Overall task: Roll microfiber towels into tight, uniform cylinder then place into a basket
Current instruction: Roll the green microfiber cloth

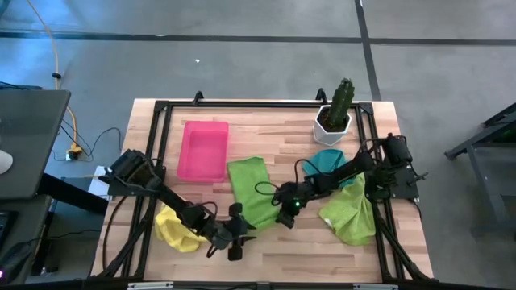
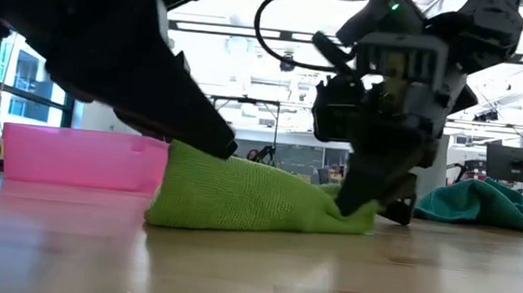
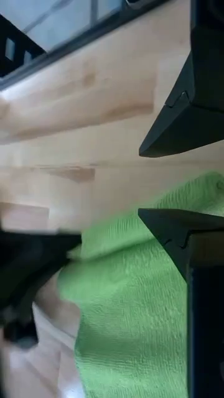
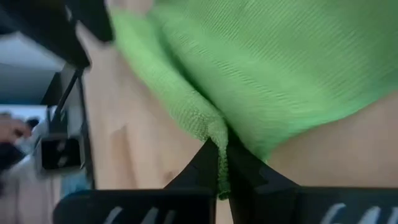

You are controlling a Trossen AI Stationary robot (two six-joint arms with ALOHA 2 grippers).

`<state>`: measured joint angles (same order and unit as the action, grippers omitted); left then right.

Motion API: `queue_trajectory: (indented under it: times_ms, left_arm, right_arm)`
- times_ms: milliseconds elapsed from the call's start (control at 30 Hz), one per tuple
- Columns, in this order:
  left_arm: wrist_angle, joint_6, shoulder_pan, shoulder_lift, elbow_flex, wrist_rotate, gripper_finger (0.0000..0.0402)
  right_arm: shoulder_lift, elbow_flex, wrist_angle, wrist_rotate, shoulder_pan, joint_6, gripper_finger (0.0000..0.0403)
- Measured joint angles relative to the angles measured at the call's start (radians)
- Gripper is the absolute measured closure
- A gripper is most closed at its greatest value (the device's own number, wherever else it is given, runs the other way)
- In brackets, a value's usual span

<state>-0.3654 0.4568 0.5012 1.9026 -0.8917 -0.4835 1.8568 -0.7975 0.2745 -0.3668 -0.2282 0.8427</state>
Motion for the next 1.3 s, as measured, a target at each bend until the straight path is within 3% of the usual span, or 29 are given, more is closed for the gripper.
queue_trajectory:
  times_ms: [233,967,1133,1300]
  left_arm:
    - [-0.070,0.038,0.024,-0.004,0.000,0.008,0.0268]
    - [0.004,0.199,0.024,0.051,0.000,0.053,0.0272]
    - [0.005,0.225,0.024,0.051,0.000,0.082,0.0301]
    - [0.005,0.339,0.024,0.051,0.000,0.126,0.0364]
  right_arm:
    - [0.000,0.000,0.006,0.003,-0.048,0.014,0.0399]
    - [0.002,0.000,0.089,0.014,-0.055,0.087,0.0399]
    - [0.002,0.000,0.105,0.008,-0.065,0.103,0.0399]
    - [0.002,0.000,0.105,0.008,-0.068,0.103,0.0398]
